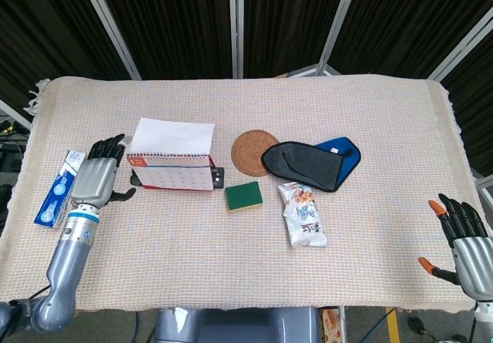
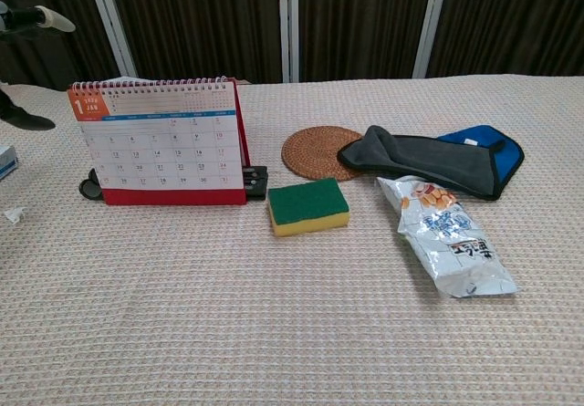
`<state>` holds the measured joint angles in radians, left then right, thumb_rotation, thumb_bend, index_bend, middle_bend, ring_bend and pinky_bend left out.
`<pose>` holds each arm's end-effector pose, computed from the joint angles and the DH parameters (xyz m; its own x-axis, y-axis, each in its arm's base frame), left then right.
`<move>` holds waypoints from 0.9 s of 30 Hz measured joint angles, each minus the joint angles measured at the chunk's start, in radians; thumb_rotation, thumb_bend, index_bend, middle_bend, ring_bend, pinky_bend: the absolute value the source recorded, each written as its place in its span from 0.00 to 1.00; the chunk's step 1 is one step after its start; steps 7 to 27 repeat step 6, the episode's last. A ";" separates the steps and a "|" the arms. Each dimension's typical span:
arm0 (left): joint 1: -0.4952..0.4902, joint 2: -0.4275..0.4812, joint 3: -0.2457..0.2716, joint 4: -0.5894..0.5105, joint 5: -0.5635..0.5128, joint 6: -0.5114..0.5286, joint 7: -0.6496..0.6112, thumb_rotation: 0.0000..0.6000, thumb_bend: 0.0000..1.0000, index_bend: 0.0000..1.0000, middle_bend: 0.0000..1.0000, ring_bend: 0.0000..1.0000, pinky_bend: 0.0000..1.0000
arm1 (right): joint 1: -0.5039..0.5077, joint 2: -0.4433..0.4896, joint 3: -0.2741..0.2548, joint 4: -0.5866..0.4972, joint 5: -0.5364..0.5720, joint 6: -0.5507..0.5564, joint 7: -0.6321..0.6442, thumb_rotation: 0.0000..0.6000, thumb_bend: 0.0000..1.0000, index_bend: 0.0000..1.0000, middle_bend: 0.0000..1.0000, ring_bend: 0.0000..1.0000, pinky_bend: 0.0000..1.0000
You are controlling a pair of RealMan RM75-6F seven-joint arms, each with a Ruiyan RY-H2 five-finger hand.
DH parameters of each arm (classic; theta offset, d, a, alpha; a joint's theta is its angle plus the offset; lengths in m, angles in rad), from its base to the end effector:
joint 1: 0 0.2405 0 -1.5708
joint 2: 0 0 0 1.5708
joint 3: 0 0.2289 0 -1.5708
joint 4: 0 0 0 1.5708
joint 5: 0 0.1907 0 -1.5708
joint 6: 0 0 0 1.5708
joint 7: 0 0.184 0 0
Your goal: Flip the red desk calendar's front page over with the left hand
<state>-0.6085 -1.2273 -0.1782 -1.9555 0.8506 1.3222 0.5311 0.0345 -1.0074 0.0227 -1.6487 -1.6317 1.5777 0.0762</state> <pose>-0.1555 0.3259 0.1033 0.3795 0.1407 0.9144 0.9249 -0.0356 -0.3784 -0.2631 -0.1971 0.1935 0.3965 0.0384 0.9173 -0.9122 -0.0962 0.3983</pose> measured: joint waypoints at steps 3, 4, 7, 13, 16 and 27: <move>0.082 0.011 0.089 -0.012 0.145 0.097 -0.005 1.00 0.09 0.00 0.00 0.00 0.00 | 0.000 -0.004 0.004 0.000 0.018 -0.010 -0.040 1.00 0.03 0.00 0.00 0.00 0.00; 0.110 0.014 0.118 -0.013 0.190 0.126 -0.007 1.00 0.08 0.00 0.00 0.00 0.00 | 0.000 -0.005 0.005 -0.001 0.023 -0.013 -0.048 1.00 0.03 0.00 0.00 0.00 0.00; 0.184 0.020 0.184 -0.011 0.288 0.196 -0.017 1.00 0.07 0.00 0.00 0.00 0.00 | 0.001 -0.010 0.004 -0.004 0.027 -0.021 -0.059 1.00 0.04 0.00 0.00 0.00 0.00; 0.184 0.020 0.184 -0.011 0.288 0.196 -0.017 1.00 0.07 0.00 0.00 0.00 0.00 | 0.001 -0.010 0.004 -0.004 0.027 -0.021 -0.059 1.00 0.04 0.00 0.00 0.00 0.00; 0.184 0.020 0.184 -0.011 0.288 0.196 -0.017 1.00 0.07 0.00 0.00 0.00 0.00 | 0.001 -0.010 0.004 -0.004 0.027 -0.021 -0.059 1.00 0.04 0.00 0.00 0.00 0.00; 0.184 0.020 0.184 -0.011 0.288 0.196 -0.017 1.00 0.07 0.00 0.00 0.00 0.00 | 0.001 -0.010 0.004 -0.004 0.027 -0.021 -0.059 1.00 0.04 0.00 0.00 0.00 0.00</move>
